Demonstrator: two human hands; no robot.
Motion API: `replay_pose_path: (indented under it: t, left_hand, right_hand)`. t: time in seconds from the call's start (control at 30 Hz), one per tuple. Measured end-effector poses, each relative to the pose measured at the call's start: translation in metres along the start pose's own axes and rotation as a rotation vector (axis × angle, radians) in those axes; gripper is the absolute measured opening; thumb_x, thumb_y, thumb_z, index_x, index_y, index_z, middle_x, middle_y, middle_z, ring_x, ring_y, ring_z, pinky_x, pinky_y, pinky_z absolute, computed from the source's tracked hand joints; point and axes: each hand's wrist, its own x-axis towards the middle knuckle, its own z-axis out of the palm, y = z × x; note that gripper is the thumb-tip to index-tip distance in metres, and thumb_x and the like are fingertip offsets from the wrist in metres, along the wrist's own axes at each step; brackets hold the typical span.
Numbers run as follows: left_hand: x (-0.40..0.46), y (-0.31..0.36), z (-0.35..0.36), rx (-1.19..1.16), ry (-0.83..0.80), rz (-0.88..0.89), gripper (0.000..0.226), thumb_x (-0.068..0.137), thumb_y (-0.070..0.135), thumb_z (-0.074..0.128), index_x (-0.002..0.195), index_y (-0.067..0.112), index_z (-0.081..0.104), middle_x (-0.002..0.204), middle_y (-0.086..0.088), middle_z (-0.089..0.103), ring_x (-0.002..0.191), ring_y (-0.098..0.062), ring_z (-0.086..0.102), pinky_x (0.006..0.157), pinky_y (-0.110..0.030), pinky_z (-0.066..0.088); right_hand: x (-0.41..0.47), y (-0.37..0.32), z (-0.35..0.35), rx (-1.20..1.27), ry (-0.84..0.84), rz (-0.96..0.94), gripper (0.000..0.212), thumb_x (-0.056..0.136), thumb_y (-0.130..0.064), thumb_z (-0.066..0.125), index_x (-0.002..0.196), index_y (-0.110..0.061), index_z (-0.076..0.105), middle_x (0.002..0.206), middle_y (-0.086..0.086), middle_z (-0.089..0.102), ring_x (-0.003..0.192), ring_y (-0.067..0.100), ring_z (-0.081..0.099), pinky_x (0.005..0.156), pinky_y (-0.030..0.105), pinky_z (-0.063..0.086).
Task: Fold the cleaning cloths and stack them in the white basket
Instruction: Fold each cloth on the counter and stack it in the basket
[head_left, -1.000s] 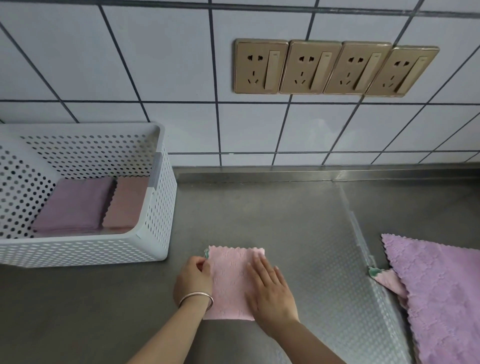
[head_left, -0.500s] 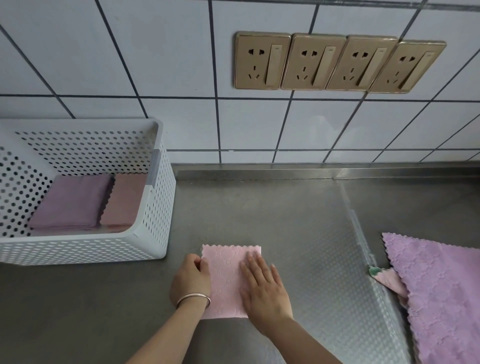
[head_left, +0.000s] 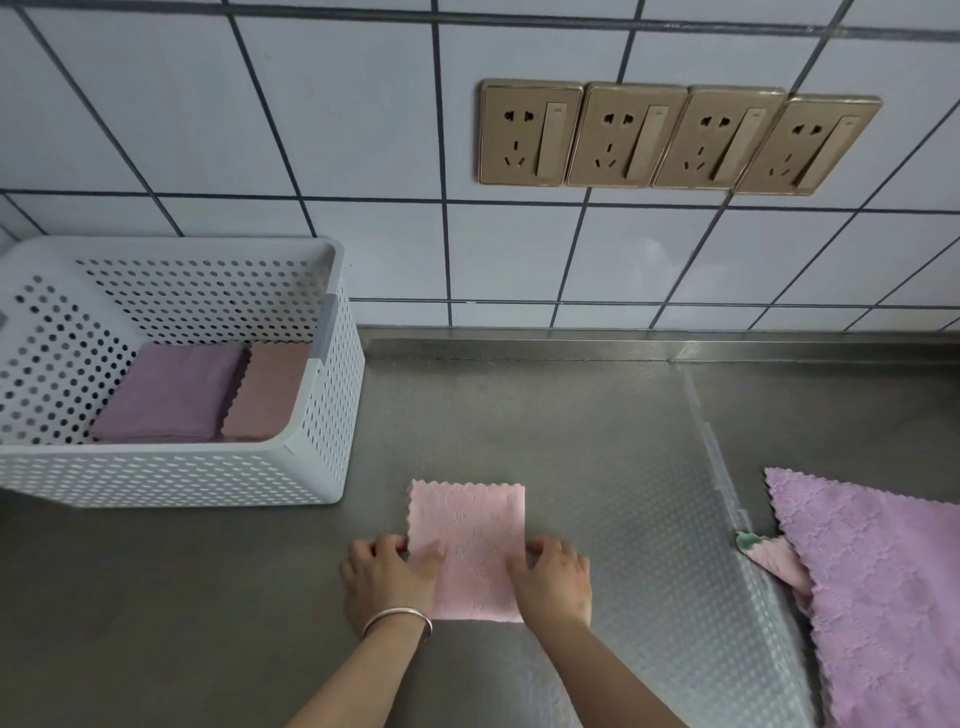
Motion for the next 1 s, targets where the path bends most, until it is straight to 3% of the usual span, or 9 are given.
replay_pose_path:
  t: [0.13, 0.27, 0.43, 0.67, 0.77, 0.87, 0.93, 1.0]
  left_hand:
    - [-0.005, 0.003, -0.006, 0.044, -0.102, -0.025, 0.041, 0.078, 0.054, 0.059, 0.099, 0.019, 0.062, 0.119, -0.006, 0.05, 0.112, -0.027, 0.048, 0.087, -0.031, 0.042]
    - [-0.023, 0.002, -0.012, -0.228, -0.153, -0.066, 0.027, 0.08, 0.037, 0.065, 0.083, 0.015, 0.05, 0.089, -0.009, 0.06, 0.081, -0.029, 0.055, 0.07, -0.029, 0.041]
    - [-0.047, 0.005, -0.031, -0.555, 0.03, -0.066, 0.031, 0.077, 0.025, 0.072, 0.077, 0.018, 0.042, 0.071, 0.001, 0.05, 0.071, -0.026, 0.049, 0.058, -0.029, 0.033]
    - [-0.064, 0.007, -0.101, -0.652, 0.319, 0.282, 0.028, 0.086, 0.022, 0.061, 0.075, 0.026, 0.035, 0.065, 0.008, 0.049, 0.06, -0.017, 0.047, 0.057, -0.029, 0.032]
    - [-0.057, 0.004, -0.15, -0.616, 0.438, 0.535, 0.016, 0.088, 0.021, 0.052, 0.08, 0.028, 0.041, 0.058, 0.003, 0.048, 0.056, -0.01, 0.046, 0.05, -0.015, 0.033]
    - [-0.038, 0.001, -0.204, -0.566, 0.559, 0.704, 0.015, 0.081, 0.009, 0.054, 0.084, 0.024, 0.054, 0.056, 0.015, 0.043, 0.053, 0.003, 0.043, 0.051, -0.005, 0.03]
    - [-0.014, -0.007, -0.241, -0.519, 0.595, 0.793, 0.013, 0.082, 0.005, 0.054, 0.086, 0.016, 0.06, 0.062, 0.021, 0.044, 0.058, 0.011, 0.045, 0.055, -0.002, 0.031]
    - [0.017, -0.014, -0.274, -0.478, 0.556, 0.825, 0.013, 0.085, 0.006, 0.053, 0.088, 0.017, 0.06, 0.076, 0.014, 0.056, 0.065, 0.006, 0.05, 0.06, -0.007, 0.036]
  right_hand:
    - [-0.007, -0.003, -0.004, 0.068, -0.161, 0.074, 0.016, 0.084, -0.034, 0.047, 0.091, -0.022, 0.056, 0.099, 0.0, 0.055, 0.094, 0.017, 0.05, 0.08, 0.03, 0.045]
    - [-0.019, 0.0, -0.013, 0.271, -0.27, 0.068, 0.007, 0.086, -0.023, 0.049, 0.085, -0.016, 0.05, 0.086, 0.0, 0.055, 0.073, 0.015, 0.051, 0.057, 0.023, 0.039]
    - [-0.035, -0.001, -0.038, 0.403, -0.222, -0.019, 0.016, 0.085, -0.022, 0.053, 0.072, -0.02, 0.043, 0.071, -0.005, 0.046, 0.061, 0.008, 0.042, 0.05, 0.02, 0.031]
    - [-0.061, -0.051, -0.082, 0.6, -0.06, -0.255, 0.014, 0.083, -0.017, 0.064, 0.075, -0.016, 0.053, 0.069, -0.002, 0.054, 0.062, 0.012, 0.049, 0.052, 0.017, 0.037]
    - [-0.078, -0.092, -0.096, 0.69, 0.013, -0.34, 0.016, 0.083, -0.014, 0.065, 0.073, -0.016, 0.052, 0.066, -0.003, 0.054, 0.054, 0.004, 0.046, 0.051, 0.012, 0.038]
    - [-0.092, -0.141, -0.105, 0.722, 0.037, -0.424, 0.015, 0.083, -0.017, 0.064, 0.076, -0.016, 0.052, 0.066, -0.004, 0.053, 0.053, 0.003, 0.043, 0.05, 0.013, 0.037]
    - [-0.098, -0.18, -0.105, 0.73, 0.051, -0.461, 0.015, 0.082, -0.019, 0.065, 0.077, -0.018, 0.051, 0.067, -0.006, 0.053, 0.054, 0.003, 0.043, 0.05, 0.012, 0.038]
    - [-0.099, -0.218, -0.1, 0.725, 0.099, -0.48, 0.02, 0.082, -0.023, 0.066, 0.077, -0.021, 0.046, 0.068, -0.008, 0.051, 0.055, 0.004, 0.044, 0.05, 0.012, 0.038]
